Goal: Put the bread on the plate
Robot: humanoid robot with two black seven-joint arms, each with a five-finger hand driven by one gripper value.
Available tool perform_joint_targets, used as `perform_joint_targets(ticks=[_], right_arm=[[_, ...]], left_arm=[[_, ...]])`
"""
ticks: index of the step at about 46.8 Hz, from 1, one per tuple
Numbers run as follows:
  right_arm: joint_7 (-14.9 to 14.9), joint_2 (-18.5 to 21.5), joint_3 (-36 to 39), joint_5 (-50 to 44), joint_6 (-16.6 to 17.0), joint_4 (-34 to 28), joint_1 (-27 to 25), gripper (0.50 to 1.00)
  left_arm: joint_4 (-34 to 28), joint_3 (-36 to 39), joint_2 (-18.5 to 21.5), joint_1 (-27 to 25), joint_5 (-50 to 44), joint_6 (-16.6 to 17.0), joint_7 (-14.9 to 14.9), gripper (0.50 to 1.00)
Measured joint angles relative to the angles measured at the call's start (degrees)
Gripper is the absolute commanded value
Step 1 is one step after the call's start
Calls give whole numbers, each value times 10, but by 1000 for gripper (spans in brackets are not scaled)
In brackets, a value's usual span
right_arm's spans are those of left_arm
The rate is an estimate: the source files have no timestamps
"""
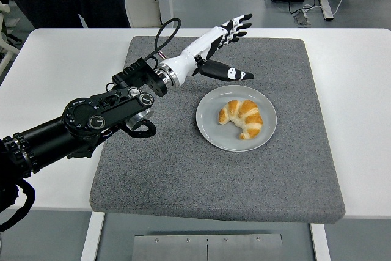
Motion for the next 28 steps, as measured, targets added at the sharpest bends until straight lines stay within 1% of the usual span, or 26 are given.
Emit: perform_joint_targets(ticks=[4, 9, 11, 16, 17, 19, 28], right_arm=[[0, 0, 0, 0, 0, 0, 0, 1000], [0, 0, 0, 0, 0, 0, 0, 1000], [0, 0, 0, 0, 0, 0, 0, 1000], [0, 0, 0, 0, 0, 0, 0, 1000], [0, 0, 0, 0, 0, 0, 0, 1000], [0, 0, 0, 0, 0, 0, 0, 1000], [0, 0, 0, 0, 0, 0, 0, 1000]], left_arm=[[0, -9, 9, 5, -47, 17, 0, 969], [5, -20, 16, 19, -79, 22, -3, 969], [10, -24, 15, 26, -82, 22, -14, 971], [39, -39, 11, 47, -84, 22, -58, 969], [44, -42, 10, 50, -85, 22, -63, 971], [56, -57, 9, 59, -87, 22, -70, 971], [86, -110, 7, 100, -134, 17, -78, 971]])
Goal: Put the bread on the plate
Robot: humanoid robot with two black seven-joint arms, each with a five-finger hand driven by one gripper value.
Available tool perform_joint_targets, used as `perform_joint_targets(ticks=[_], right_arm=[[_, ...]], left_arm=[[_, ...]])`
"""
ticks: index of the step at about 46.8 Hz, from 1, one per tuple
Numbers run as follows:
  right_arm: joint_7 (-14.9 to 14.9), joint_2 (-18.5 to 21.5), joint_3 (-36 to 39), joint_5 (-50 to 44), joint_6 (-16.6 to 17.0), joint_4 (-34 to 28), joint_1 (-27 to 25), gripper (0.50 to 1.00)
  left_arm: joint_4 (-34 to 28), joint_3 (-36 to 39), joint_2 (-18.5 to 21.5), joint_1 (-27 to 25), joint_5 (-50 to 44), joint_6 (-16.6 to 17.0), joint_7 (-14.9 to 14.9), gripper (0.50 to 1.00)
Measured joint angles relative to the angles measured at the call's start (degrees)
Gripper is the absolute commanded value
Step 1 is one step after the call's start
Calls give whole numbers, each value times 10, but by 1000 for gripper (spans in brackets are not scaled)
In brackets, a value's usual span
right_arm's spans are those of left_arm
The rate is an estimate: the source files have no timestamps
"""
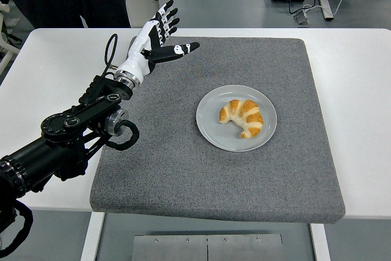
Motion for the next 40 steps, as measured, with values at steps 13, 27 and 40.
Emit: perform_joint_targets(ticks=[13, 27, 40], right_arm=[[0, 0, 0, 0, 0, 0, 0, 1000], [0, 0, 1, 0, 2, 6, 7, 1000], [0, 0, 1, 0, 2, 6, 15, 1000]], left_arm=[[123, -23, -24, -1, -123, -55, -15, 969], [211, -59, -66, -17, -194, -135, -15, 969], [215, -89, -72, -18, -201, -161, -15, 971]])
